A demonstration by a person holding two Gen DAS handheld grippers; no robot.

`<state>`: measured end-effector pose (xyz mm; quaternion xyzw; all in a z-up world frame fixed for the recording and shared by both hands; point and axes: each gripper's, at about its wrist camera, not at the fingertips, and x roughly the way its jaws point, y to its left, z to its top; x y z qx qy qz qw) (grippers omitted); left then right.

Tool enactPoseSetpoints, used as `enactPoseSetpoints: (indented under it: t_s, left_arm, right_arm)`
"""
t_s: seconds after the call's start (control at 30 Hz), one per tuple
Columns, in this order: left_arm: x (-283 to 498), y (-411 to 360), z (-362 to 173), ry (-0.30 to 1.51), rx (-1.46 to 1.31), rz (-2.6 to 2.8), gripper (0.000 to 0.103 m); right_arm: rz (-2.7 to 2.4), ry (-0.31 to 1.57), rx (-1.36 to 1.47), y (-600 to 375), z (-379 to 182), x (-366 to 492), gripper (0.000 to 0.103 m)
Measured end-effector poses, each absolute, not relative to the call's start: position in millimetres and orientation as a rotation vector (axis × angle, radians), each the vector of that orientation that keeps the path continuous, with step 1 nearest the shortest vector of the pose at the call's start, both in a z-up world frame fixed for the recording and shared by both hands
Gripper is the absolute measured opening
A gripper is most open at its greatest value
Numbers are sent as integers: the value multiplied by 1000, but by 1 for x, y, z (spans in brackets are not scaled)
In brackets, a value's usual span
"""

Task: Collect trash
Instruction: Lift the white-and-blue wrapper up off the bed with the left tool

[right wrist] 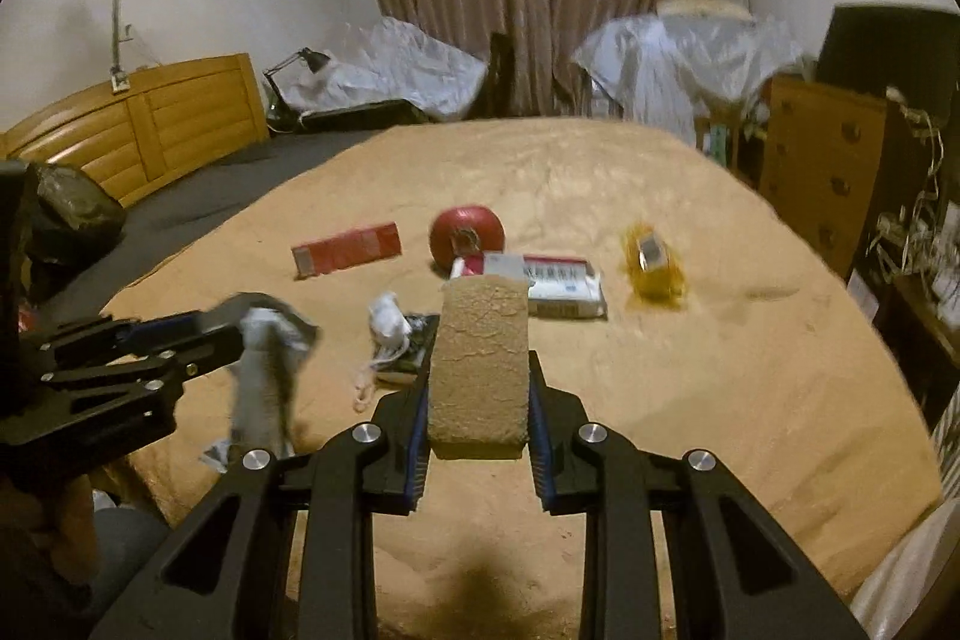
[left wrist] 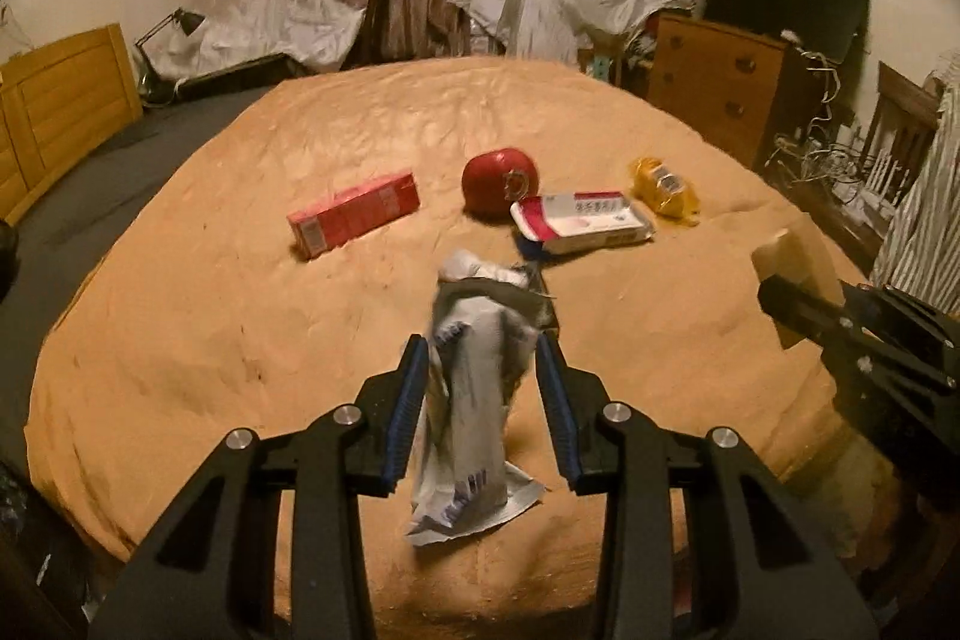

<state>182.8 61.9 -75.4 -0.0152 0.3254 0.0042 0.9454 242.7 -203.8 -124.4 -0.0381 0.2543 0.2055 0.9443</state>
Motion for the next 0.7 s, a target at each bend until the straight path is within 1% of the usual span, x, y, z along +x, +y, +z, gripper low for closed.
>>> enactPoseSetpoints:
  t_s: [0.07, 0.17, 0.23, 0.27, 0.3, 0.33, 0.43, 0.53, 0.6, 0.63, 0.67, 0.7]
  left_arm:
    - [191, 67, -83, 684, -40, 3, 36]
    - [230, 79, -123, 805, -47, -38, 36]
    - [245, 92, -142, 881, -111, -56, 43]
    - [247, 105, -147, 900, -176, -46, 49]
    - [245, 110, -148, 890, -209, -38, 60]
    - [244, 116, -149, 885, -238, -22, 65]
    - [246, 118, -156, 899, -268, -8, 65]
    - [251, 107, -167, 940, -250, 0, 65]
    - [250, 97, -171, 936, -219, 23, 65]
    - [251, 92, -173, 934, -189, 40, 62]
    - [253, 90, -174, 937, -168, 55, 56]
    - [256, 90, -176, 939, -171, 68, 54]
  right_arm:
    - [419, 522, -85, -201, -124, 239, 28]
    - [419, 568, -58, -205, -133, 238, 28]
    - [424, 586, -43, -206, -138, 236, 29]
    - [426, 596, -34, -209, -141, 233, 29]
    - [424, 599, -35, -209, -143, 231, 29]
    - [422, 602, -34, -210, -145, 231, 29]
    - [423, 625, -4, -213, -154, 234, 29]
    - [432, 634, 0, -209, -160, 237, 29]
    - [437, 633, -1, -206, -162, 237, 29]
    - [437, 633, -2, -205, -163, 238, 29]
    - [439, 635, 1, -205, -164, 238, 29]
    - [440, 638, 6, -205, -165, 239, 29]
